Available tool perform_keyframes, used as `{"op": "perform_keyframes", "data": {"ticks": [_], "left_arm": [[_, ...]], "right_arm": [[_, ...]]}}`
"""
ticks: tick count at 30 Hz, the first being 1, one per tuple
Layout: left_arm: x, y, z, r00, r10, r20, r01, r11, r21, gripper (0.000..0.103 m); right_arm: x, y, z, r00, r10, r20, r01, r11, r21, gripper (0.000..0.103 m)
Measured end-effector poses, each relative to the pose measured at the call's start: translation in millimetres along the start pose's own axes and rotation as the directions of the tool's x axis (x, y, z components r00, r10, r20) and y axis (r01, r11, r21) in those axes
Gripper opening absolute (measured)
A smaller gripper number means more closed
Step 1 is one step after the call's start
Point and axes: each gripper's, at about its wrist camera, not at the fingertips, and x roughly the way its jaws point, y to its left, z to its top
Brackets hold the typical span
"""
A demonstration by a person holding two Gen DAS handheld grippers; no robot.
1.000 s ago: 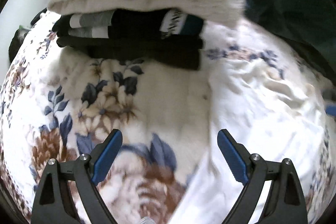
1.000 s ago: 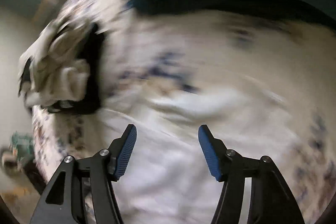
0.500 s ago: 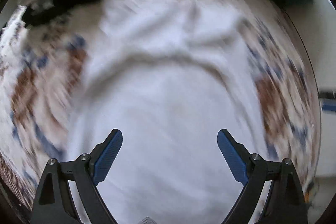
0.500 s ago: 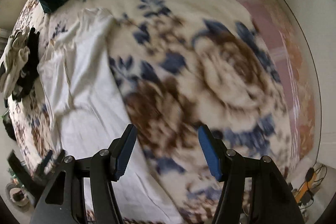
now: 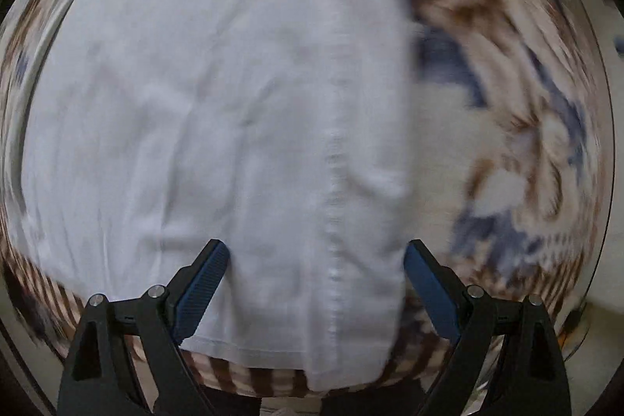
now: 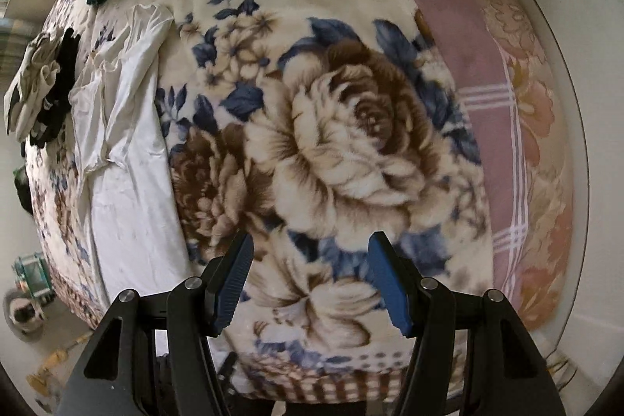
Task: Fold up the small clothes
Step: 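Grasp the T-shirt hem edge with the left tool and lift it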
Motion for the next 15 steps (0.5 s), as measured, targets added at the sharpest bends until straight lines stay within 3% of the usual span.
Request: {"op": "perform_keyframes", "data": {"ticks": [2, 4, 9, 11, 13, 15], "left_arm": [[-7, 30, -5, 0.998, -0.055, 0.035, 0.059, 0.990, -0.130, 0.092], [-18, 55, -13, 0.982, -0.163, 0.093, 0.180, 0.958, -0.224, 0.092], [-22, 68, -30, 0.947, -0.295, 0.127, 0.317, 0.921, -0.227, 0.091], [-19, 67, -31, 0.937, -0.325, 0.127, 0.346, 0.915, -0.208, 0.084], [-15, 60, -31, 0.934, -0.338, 0.118, 0.355, 0.916, -0.184, 0.053], [-4, 54, -28, 0.927, -0.360, 0.101, 0.373, 0.911, -0.175, 0.038]], "right_arm": [[7, 1, 5, 1.000, 0.010, -0.012, -0.010, 1.000, -0.019, 0.064], [16, 4, 9, 0.999, 0.017, -0.028, -0.018, 0.999, -0.038, 0.064], [34, 16, 10, 0.998, 0.018, -0.061, -0.023, 0.997, -0.069, 0.064], [36, 22, 10, 0.997, 0.028, -0.065, -0.033, 0.996, -0.078, 0.064], [40, 27, 10, 0.997, 0.036, -0.064, -0.042, 0.995, -0.087, 0.064], [44, 32, 10, 0.997, 0.042, -0.067, -0.048, 0.995, -0.091, 0.064]]}}
